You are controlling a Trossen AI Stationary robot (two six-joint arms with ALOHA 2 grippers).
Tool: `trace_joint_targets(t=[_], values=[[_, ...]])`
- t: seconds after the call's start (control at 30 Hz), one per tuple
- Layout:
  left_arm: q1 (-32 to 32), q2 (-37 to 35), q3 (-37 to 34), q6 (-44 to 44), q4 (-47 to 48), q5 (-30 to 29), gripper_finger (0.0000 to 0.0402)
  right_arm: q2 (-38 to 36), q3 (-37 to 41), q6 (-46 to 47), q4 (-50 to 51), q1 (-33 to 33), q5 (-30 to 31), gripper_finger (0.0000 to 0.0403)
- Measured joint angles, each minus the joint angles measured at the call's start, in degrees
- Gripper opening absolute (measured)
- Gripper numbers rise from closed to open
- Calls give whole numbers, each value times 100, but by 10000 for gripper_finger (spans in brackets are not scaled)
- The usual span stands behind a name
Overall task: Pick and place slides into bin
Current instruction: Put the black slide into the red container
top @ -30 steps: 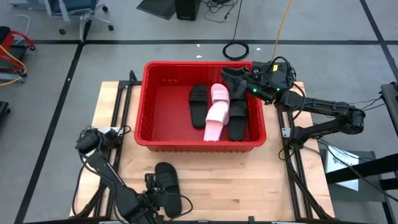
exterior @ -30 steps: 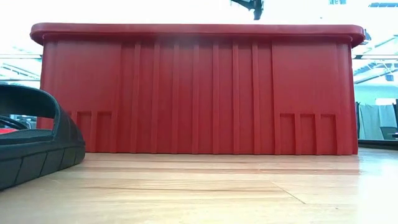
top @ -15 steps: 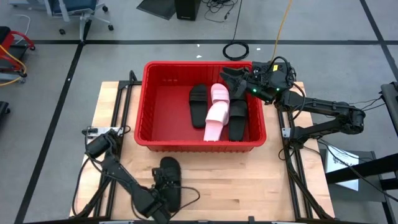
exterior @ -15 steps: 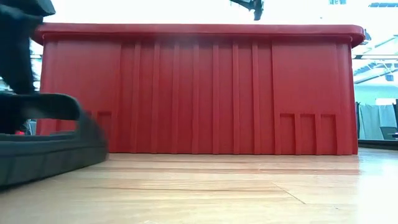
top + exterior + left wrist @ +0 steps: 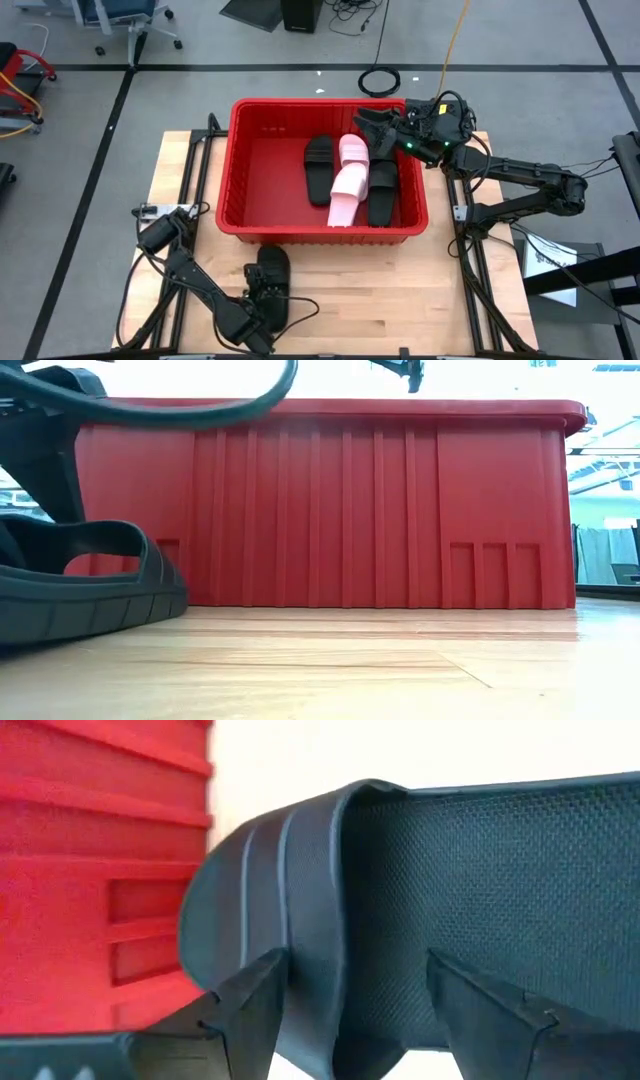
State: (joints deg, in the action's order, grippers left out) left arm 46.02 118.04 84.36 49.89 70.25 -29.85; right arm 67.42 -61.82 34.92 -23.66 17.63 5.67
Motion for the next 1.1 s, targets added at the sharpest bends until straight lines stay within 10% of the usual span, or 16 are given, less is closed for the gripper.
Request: trace_joint_targets(t=[0.9,1.1], values=[[-491,-971,-1862,-90,-664,-413,245,0,0,4,4,0,42,281],[-556,-1146,-2262,-586,-853,-323,192,-2,0,22,0,0,49,281]])
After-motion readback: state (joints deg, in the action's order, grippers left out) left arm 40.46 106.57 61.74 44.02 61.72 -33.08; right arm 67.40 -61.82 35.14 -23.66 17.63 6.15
